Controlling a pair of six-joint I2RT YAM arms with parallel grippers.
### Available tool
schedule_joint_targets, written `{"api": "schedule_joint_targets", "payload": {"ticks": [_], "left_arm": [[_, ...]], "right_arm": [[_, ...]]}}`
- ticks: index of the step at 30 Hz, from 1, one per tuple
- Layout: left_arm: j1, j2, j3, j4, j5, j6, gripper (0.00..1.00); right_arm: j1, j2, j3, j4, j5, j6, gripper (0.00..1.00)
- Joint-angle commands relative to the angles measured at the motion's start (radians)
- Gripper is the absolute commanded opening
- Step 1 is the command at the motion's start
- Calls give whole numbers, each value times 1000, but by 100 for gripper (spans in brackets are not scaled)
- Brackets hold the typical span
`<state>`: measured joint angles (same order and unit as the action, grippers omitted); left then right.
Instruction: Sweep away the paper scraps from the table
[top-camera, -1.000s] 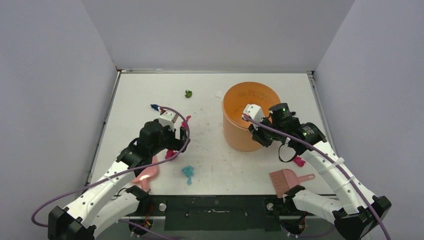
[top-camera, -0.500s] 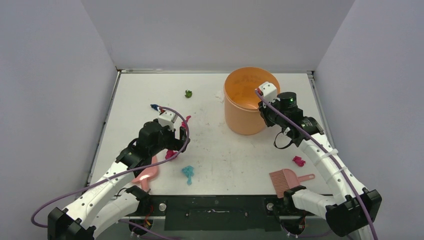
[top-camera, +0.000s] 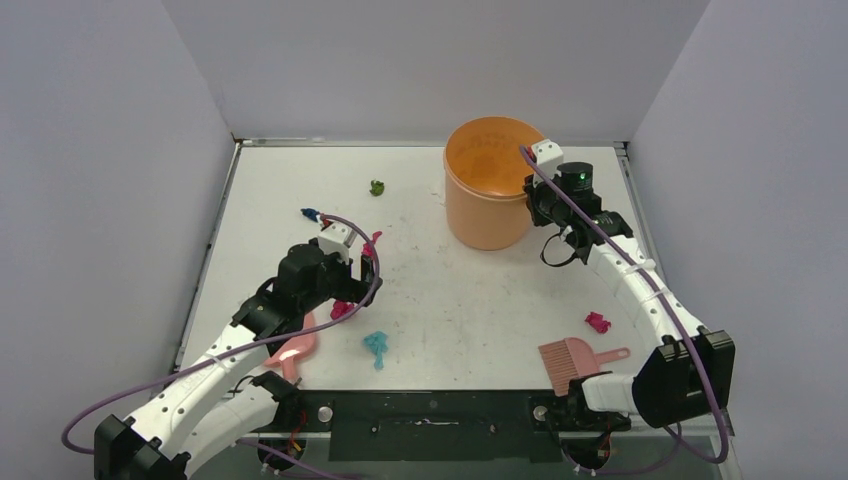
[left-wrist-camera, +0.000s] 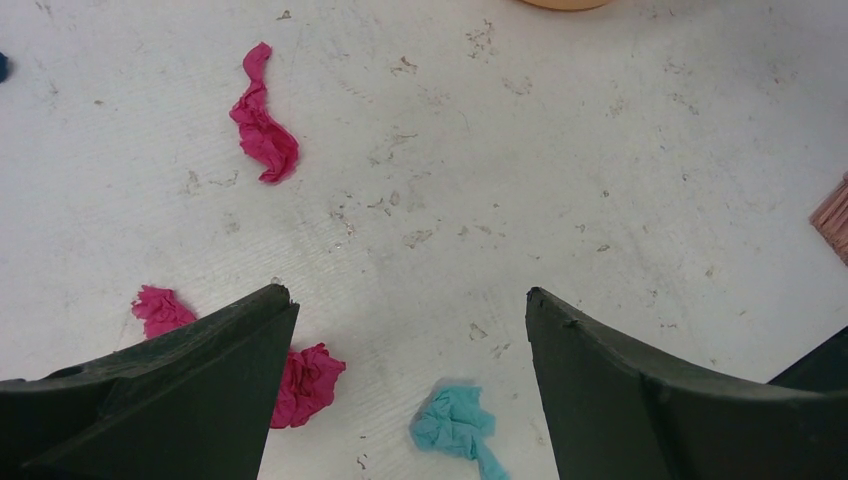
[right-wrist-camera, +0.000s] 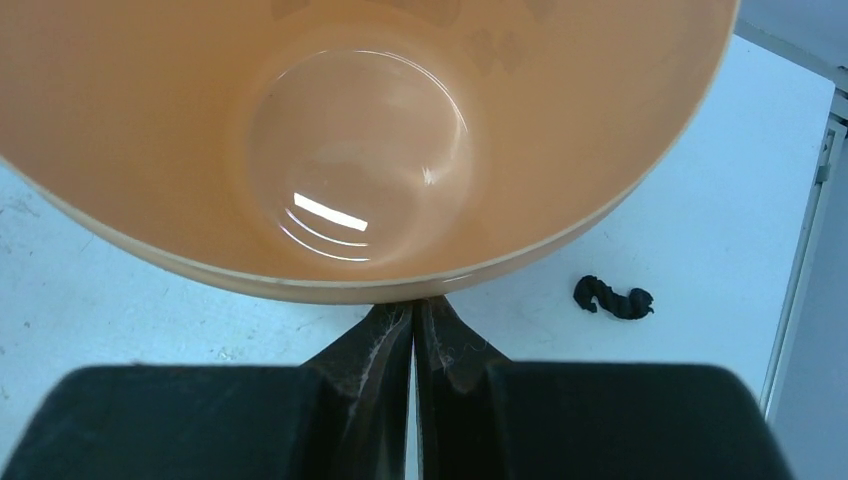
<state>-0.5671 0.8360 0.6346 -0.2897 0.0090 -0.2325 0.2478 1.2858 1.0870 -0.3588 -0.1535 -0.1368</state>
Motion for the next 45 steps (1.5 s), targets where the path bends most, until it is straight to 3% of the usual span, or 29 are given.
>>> {"api": "schedule_joint_targets", "payload": {"ticks": [1, 9, 12, 23, 27, 34, 39, 42, 45], "left_arm": [[-11, -26, 29, 18, 15, -9, 84], [-20, -33, 30, 18, 11, -10, 84], [-22, -27, 32, 17, 12, -11, 84], [-28, -16, 27, 6, -40, -4, 84], [-30, -1, 27, 2, -57, -2, 84], [-31, 29, 32, -11, -113, -5, 84], [-30, 61, 44, -16, -158, -6, 84], [-30, 70, 71, -51, -214, -40, 84], [-33, 68, 148, -169, -323, -142, 83]], "right_arm": [[-13, 15, 77, 48, -34, 42, 5], [49, -122, -3, -63, -396, -94, 5], [149, -145, -19, -32, -324, -92, 5], [211, 74, 116, 169, -196, -5, 5], [211, 161, 194, 169, -76, 56, 5], [129, 136, 168, 168, 114, 135, 5], [65, 113, 161, 143, -9, 137, 5], [65, 53, 146, 102, -194, 101, 5], [64, -32, 121, -5, -357, 10, 17]]}}
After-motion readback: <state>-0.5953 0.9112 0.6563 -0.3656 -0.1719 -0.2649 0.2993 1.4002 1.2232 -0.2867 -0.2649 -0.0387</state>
